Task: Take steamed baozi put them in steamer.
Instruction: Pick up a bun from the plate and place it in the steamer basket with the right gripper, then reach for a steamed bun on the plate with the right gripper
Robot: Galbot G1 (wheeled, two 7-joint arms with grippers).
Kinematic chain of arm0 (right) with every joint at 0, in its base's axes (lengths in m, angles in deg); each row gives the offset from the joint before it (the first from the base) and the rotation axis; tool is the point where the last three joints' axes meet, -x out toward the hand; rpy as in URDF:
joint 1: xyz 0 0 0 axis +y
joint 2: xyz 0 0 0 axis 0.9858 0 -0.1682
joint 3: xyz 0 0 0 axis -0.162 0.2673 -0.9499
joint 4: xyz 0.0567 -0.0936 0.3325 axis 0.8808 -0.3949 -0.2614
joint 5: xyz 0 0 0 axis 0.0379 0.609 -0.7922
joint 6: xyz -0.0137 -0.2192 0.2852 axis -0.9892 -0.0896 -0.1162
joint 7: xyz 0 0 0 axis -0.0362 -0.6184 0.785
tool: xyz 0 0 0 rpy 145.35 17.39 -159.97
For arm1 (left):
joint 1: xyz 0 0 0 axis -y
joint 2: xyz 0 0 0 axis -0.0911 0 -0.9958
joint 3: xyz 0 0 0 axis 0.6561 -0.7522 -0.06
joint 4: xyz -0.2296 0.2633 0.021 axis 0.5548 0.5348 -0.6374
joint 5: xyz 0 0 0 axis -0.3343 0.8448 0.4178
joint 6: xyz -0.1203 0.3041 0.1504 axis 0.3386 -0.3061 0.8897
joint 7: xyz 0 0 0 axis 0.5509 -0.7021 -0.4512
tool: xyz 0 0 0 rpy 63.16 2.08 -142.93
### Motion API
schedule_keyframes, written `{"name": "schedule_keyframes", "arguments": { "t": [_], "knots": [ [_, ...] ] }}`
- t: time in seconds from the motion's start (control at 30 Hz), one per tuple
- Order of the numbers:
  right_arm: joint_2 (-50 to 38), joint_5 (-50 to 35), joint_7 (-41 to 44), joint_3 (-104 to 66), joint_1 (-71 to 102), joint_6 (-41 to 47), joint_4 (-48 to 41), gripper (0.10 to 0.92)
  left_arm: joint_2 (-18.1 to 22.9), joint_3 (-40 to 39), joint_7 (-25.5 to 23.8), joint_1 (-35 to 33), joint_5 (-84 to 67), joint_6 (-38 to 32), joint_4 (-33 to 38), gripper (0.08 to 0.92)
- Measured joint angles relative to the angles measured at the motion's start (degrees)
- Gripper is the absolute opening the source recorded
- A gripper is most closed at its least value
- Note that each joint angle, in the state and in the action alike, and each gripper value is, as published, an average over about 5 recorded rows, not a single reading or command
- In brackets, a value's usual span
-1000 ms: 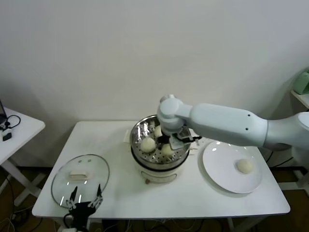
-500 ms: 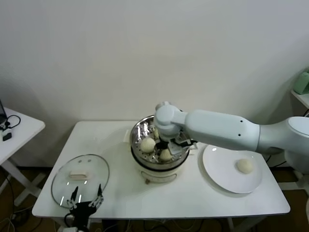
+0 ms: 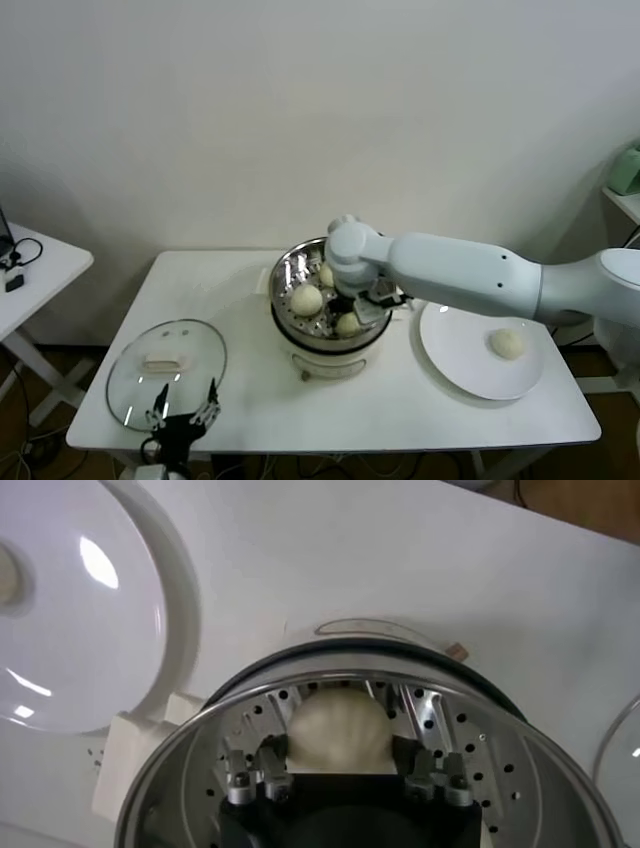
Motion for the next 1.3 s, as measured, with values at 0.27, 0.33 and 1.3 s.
{"name": "schedule_keyframes", "arguments": {
  "t": [0.27,0.33,1.3],
  "knots": [
    [-0.09,-0.07,-0.26,-0.84,0.01,-0.4,0.45,0.821,-0.01,-0.13,0.13,0.06,-0.17,0.22,0.01,0.823],
    [-0.11,-0.21,-0.21,-1.08,-0.14,-0.51,0.44,0.822,-0.01,-0.12,0.14,0.07,-0.18,0.24,0.01,0.823],
    [-19.74,-40.07,0.85,4.56,-14.34,30.69,-10.55,0.823,-1.1,-0.7,-0.33,1.02,-1.47,0.1,0.62,0.823]
  ]
}}
